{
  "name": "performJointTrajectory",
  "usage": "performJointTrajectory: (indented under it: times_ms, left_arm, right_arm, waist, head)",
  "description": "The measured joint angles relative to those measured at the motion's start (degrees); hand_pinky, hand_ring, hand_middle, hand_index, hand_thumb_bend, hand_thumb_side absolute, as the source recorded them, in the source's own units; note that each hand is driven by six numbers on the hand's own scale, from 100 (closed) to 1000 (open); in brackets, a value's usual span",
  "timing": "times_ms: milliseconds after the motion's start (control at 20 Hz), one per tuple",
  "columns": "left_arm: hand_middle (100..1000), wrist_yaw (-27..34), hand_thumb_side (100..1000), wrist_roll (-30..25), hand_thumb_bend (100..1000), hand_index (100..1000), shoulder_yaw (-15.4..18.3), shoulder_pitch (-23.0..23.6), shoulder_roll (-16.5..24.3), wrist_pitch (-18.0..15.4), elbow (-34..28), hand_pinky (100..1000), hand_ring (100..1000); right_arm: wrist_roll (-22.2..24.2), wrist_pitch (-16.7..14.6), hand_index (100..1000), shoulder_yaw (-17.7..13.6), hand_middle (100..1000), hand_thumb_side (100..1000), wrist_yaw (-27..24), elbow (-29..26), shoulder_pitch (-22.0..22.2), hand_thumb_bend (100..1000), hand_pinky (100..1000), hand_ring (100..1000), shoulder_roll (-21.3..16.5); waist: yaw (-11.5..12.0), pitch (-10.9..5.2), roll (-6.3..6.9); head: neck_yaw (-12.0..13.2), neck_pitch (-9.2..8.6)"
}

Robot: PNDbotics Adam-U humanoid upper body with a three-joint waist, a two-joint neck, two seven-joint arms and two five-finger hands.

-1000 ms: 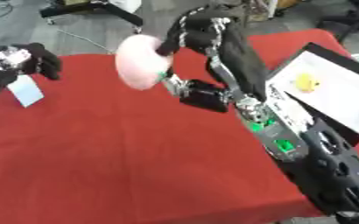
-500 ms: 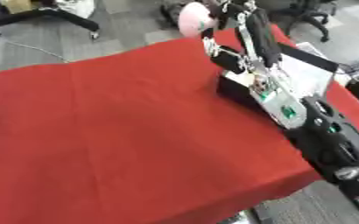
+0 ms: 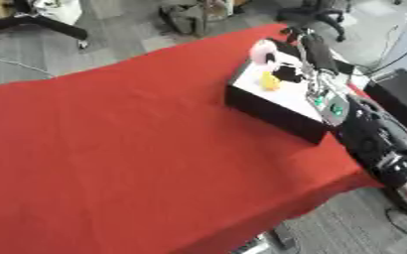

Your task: Pick up the objects with one hand, pass them to the other hand, and then place them into the box on the other side of the table.

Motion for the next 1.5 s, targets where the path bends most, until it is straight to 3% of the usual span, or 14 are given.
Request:
performJointTrajectory:
  times_ms: [100,300,400,500,650,700,850,1000,1150,1300,1500]
  left_arm:
    - [558,-1.1,779,0.6,324,667,0.2,-0.4,0.0,0.4,0.1,656,578]
    - [576,-3.7,733,1.2,367,685,0.3,-2.5,1.0,0.5,1.8,670,597]
    - [586,-6.3,691,1.6,404,698,0.3,-4.1,2.3,0.4,3.9,679,607]
    - [611,-9.8,652,2.1,463,726,-0.2,-6.4,4.1,-0.1,6.9,701,631]
    - [667,-17.9,583,2.3,596,789,-2.3,-11.1,7.0,-1.8,13.3,748,688]
    - [692,-21.5,559,2.2,673,818,-3.2,-12.9,7.9,-2.6,15.9,768,710]
    - [726,-35.7,521,1.7,755,851,-6.0,-18.8,9.5,-4.9,24.5,793,738]
    - [741,-49.2,520,1.7,771,862,-7.5,-24.0,9.5,-6.2,33.1,797,747]
    - [743,-57.6,547,3.1,755,849,-6.9,-28.0,8.6,-5.4,41.5,787,745]
    - [741,-59.4,580,6.3,753,837,-5.8,-30.2,7.3,-3.8,47.0,779,741]
    - [723,-55.7,578,10.2,693,811,-4.9,-31.2,6.7,-3.2,49.5,764,727]
  right_arm:
    - [5.0,-1.1,939,-0.9,740,449,4.0,-0.5,0.0,706,803,852,-0.4]
    - [8.3,-2.5,929,-2.6,724,417,11.5,-7.5,0.7,630,809,845,-0.3]
    - [7.0,-4.1,920,-2.6,722,412,13.6,-14.2,1.8,584,811,840,0.2]
    - [5.5,-6.4,908,-1.8,721,415,14.8,-22.0,3.1,548,810,832,1.4]
    - [4.1,-10.3,891,0.4,702,428,15.7,-33.2,4.9,506,806,818,4.5]
    - [3.9,-11.5,888,1.3,698,427,15.7,-36.3,5.3,498,805,816,5.7]
    - [4.1,-14.7,882,3.7,684,428,15.7,-43.2,6.4,470,802,809,9.9]
    - [4.4,-16.4,878,5.4,674,431,15.3,-46.8,7.0,443,798,805,13.4]
    - [4.5,-17.3,878,6.2,674,436,14.5,-48.7,7.1,428,799,804,15.3]
    - [4.8,-17.7,878,6.7,671,441,13.8,-49.9,6.8,413,799,804,16.0]
    - [5.2,-18.0,878,7.0,665,448,12.9,-51.3,6.2,387,798,803,16.5]
  waist:
    - [0.0,-0.01,-0.05]
    - [-0.6,-0.01,-0.05]
    - [-1.1,-0.01,-0.01]
    - [-1.6,-0.01,0.07]
    - [-2.2,-0.01,0.36]
    - [-2.4,-0.01,0.43]
    - [-2.8,-0.02,0.43]
    - [-3.2,-0.03,0.16]
    - [-4.1,0.29,-0.61]
    - [-5.2,1.44,-1.03]
    - [-6.5,2.98,-1.11]
  head:
    - [0.6,0.0]
    - [3.7,0.0]
    - [8.5,0.0]
    - [14.9,0.0]
    - [23.5,-0.01]
    - [25.6,-0.01]
    - [30.0,-0.01]
    - [32.2,-0.01]
    - [33.5,-0.01]
    - [34.5,-0.01]
    - [35.4,-0.01]
